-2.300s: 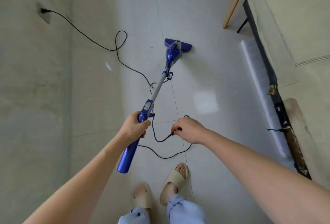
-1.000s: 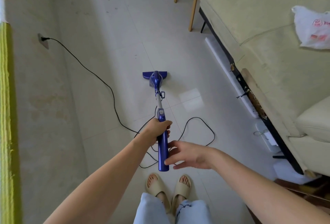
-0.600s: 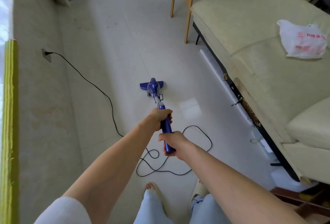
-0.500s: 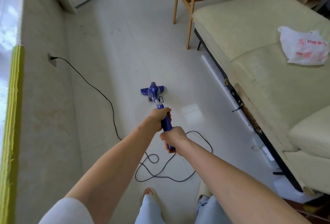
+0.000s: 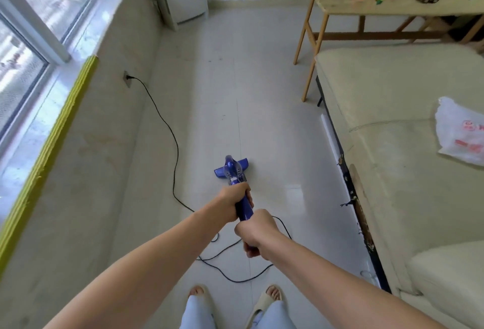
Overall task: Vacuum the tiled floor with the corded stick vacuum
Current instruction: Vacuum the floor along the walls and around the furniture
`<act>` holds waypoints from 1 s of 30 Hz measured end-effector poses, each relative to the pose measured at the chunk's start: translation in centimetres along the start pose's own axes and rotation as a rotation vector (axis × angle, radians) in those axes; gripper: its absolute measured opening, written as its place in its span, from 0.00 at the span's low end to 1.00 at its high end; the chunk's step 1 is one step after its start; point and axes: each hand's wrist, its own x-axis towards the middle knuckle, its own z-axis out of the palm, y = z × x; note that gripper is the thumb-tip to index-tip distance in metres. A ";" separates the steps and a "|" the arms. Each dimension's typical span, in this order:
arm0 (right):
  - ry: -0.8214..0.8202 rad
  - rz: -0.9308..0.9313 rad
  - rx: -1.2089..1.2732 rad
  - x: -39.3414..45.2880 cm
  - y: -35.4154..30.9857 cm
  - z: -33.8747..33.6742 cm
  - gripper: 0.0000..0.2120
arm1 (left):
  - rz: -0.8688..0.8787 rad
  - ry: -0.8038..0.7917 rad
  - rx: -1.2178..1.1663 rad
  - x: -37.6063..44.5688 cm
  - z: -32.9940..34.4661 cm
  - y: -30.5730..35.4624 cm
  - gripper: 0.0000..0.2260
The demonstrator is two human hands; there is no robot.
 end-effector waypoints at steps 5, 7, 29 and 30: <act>-0.065 0.049 0.141 0.3 1.5 -0.9 0.12 | 0.002 -0.007 0.059 -0.4 1.4 -0.6 0.09; -0.082 0.043 0.144 0.9 1.5 -1.7 0.12 | 0.002 -0.020 0.078 -0.2 1.8 -0.2 0.08; -0.137 0.086 0.103 0.7 -1.1 -2.7 0.04 | -0.139 -0.139 0.037 1.1 0.7 2.4 0.03; -0.135 0.088 0.103 0.9 -0.8 -2.4 0.04 | -0.136 -0.137 0.053 1.2 0.6 2.2 0.03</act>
